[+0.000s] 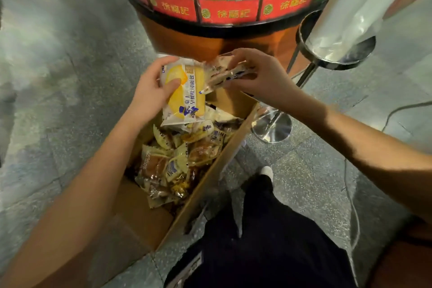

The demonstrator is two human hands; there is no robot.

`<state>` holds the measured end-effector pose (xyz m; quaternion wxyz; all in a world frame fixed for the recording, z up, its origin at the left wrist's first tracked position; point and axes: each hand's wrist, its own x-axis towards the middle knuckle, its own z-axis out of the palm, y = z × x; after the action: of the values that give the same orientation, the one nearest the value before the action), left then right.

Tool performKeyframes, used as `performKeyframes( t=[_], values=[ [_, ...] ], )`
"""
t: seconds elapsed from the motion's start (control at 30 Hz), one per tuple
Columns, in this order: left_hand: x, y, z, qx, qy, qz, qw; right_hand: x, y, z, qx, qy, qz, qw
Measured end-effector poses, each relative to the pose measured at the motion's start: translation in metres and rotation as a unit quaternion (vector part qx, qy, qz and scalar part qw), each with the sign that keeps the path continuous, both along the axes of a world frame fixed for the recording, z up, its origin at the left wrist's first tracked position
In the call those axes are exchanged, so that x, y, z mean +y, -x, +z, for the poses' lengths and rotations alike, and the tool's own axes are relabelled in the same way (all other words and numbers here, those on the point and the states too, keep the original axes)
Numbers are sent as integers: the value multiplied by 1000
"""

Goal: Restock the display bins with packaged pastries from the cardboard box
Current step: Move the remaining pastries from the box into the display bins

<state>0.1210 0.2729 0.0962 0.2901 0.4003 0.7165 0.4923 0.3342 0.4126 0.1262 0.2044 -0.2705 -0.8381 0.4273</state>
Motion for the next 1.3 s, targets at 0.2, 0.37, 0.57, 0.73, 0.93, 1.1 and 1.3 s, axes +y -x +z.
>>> performKeyframes(
  t=[0.2,0.37,0.57,0.73,0.93,1.1,1.3],
  values=[
    [19,-44,41,68,-18,-105,992,-30,-63,14,86,8,-137,987],
    [58,-111,66,93,-51,-192,976,-38,-138,37,136,-9,-275,952],
    [95,-229,77,92,-87,-309,943,-52,-265,43,175,2,-392,903],
    [105,-355,83,91,-94,-401,907,-87,-384,48,173,33,-469,866],
    [98,-513,77,84,-78,-501,858,-137,-540,49,221,76,-555,798],
    [94,-641,80,55,-84,-576,811,-179,-652,45,270,76,-663,694],
    [83,-778,72,46,-89,-662,743,-224,-754,39,280,58,-743,605]
  ],
)
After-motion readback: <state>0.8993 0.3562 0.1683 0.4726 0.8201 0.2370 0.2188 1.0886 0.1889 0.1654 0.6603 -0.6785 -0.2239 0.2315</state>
